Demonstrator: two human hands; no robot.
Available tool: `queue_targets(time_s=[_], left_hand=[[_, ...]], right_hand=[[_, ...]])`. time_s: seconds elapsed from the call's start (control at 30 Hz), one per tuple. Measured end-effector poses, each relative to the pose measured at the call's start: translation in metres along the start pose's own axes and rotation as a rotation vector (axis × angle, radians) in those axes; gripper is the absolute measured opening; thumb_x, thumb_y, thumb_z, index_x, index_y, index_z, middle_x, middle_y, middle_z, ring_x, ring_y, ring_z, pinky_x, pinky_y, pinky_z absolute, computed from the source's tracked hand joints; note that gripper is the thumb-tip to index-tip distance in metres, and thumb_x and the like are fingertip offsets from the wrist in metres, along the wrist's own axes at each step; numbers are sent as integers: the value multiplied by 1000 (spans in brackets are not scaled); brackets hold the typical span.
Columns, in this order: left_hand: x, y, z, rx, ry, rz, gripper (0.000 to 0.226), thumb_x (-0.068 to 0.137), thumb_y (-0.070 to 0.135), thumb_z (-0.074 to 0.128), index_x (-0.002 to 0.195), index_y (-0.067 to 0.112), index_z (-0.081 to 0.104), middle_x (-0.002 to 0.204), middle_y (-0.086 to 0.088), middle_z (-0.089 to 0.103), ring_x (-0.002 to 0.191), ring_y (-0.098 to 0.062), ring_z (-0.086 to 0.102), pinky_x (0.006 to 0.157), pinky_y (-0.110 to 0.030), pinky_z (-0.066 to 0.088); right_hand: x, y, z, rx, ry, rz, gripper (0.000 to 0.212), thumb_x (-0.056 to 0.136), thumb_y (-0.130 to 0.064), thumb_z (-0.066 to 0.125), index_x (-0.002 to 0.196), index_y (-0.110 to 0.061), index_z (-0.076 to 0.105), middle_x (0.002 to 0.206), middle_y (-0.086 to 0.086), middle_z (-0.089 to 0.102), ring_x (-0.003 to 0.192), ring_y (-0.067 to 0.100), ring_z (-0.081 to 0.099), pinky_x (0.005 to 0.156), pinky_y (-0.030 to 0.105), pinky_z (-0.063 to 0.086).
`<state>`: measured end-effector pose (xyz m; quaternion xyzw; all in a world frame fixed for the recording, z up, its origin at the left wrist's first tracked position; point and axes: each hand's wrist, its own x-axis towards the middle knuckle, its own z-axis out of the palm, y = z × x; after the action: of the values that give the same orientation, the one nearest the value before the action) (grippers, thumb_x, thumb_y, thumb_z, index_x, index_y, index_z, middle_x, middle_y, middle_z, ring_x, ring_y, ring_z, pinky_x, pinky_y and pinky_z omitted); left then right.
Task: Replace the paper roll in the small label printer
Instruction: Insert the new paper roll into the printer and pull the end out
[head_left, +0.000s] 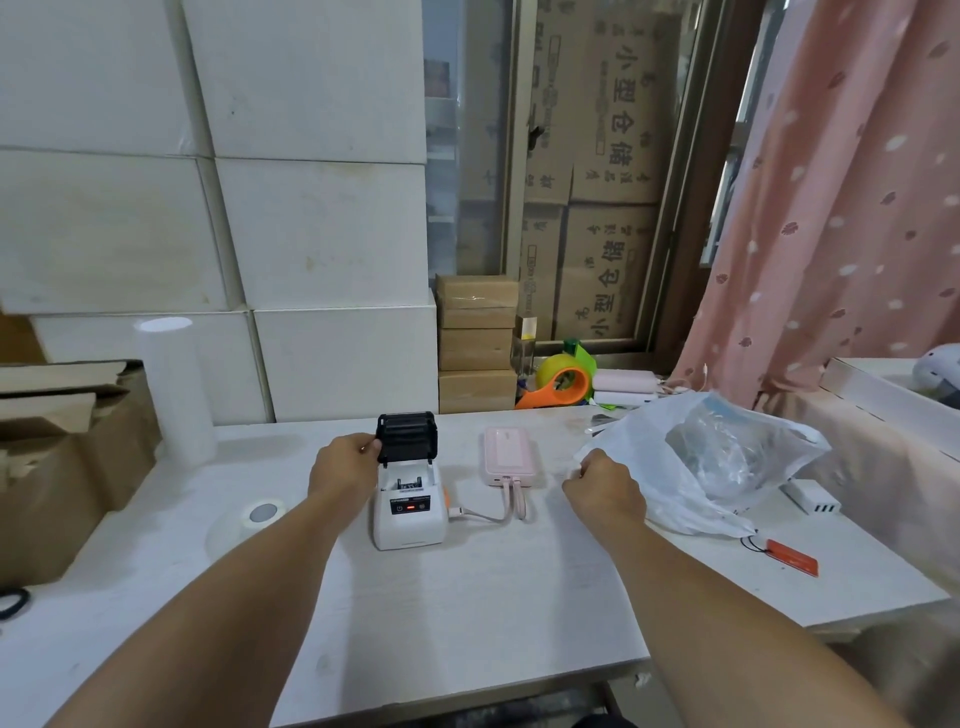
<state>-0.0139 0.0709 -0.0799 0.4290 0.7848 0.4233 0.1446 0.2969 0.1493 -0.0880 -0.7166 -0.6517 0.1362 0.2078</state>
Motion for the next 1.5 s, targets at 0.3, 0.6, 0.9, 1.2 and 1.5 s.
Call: queue_targets(time_s=[0.3, 0.6, 0.9, 1.2, 1.5], left_hand=[[-1, 8, -17, 38, -10, -3, 35, 99, 26, 55, 132, 14, 58, 120, -9, 68, 98, -30, 64, 81, -35, 50], [-31, -13, -84, 499, 22, 194, 10, 87, 23, 54, 87, 19, 64, 99, 4, 61, 88, -23, 60, 73, -34, 49], [-65, -47, -123, 823, -50, 228, 28, 86, 46, 56, 85, 18, 58, 93, 2, 53, 83, -23, 55, 68, -33, 40], [-66, -55, -112, 716, -26, 187, 38, 88, 34, 65, 63, 15, 44, 86, 0, 47, 71, -21, 47, 53, -29, 27], [-49, -34, -114, 145, -97, -35, 33, 82, 25, 79, 71, -4, 69, 72, -7, 61, 66, -25, 54, 62, -29, 40]], right_hand=[[-7, -30, -14, 63, 139, -89, 56, 97, -48, 62, 140, -15, 49, 142, 4, 53, 115, 28, 64, 76, 35, 48], [-42, -90, -12, 157, 139, -310, 34, 102, -41, 55, 126, -17, 54, 128, 3, 58, 97, 28, 62, 75, 38, 49], [-77, -110, -5, 155, 121, -409, 25, 102, -36, 54, 119, -18, 57, 125, -1, 59, 90, 24, 60, 76, 38, 53], [-85, -101, -8, 95, 123, -426, 17, 104, -36, 56, 112, -21, 56, 111, -4, 61, 87, 18, 60, 73, 35, 54], [-85, -111, -10, 186, 34, -586, 16, 100, -31, 60, 113, -25, 66, 114, -6, 64, 93, 16, 61, 76, 34, 53]])
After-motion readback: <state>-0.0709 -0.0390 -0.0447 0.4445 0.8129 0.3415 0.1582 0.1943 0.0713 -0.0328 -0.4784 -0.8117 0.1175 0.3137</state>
